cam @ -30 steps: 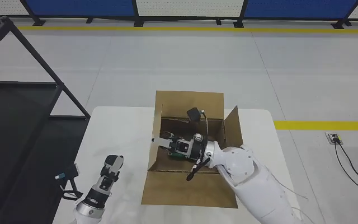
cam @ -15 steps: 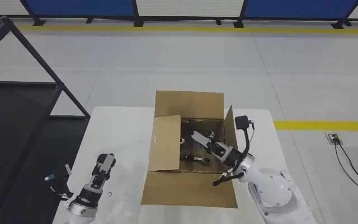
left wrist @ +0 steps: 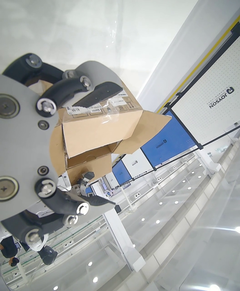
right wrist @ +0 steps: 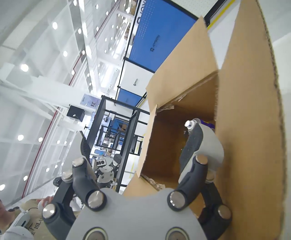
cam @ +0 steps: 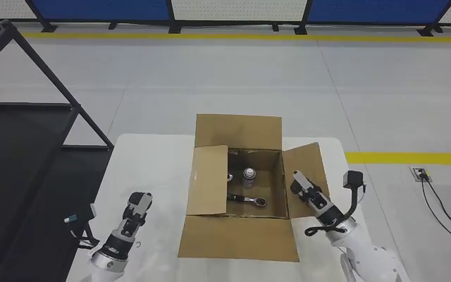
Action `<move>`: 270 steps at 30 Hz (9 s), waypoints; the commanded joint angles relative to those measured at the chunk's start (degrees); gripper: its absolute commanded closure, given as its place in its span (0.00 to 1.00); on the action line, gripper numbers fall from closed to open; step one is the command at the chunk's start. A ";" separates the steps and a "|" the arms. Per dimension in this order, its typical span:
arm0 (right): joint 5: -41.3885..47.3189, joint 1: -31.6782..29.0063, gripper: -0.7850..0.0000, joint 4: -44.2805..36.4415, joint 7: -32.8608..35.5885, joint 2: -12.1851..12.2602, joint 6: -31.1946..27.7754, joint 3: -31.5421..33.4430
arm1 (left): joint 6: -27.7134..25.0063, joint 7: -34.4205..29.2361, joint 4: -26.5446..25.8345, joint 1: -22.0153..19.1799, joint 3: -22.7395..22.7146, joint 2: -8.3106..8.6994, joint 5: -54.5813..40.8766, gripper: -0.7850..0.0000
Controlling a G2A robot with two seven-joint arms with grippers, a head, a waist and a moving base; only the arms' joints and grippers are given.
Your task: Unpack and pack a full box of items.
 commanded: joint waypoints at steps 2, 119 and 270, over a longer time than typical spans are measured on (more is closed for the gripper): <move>0.50 -1.17 0.00 1.30 -2.91 -0.07 0.20 0.72 | -0.02 0.13 0.04 0.04 0.12 0.02 0.26 0.00; 13.11 45.48 0.00 30.31 15.99 -8.97 11.24 -32.92 | -6.46 -3.09 -2.77 6.95 -6.87 1.04 3.22 0.00; -3.91 27.77 0.00 10.43 17.42 -7.25 4.35 -21.90 | 15.36 4.95 -4.09 3.68 0.77 0.16 12.78 0.00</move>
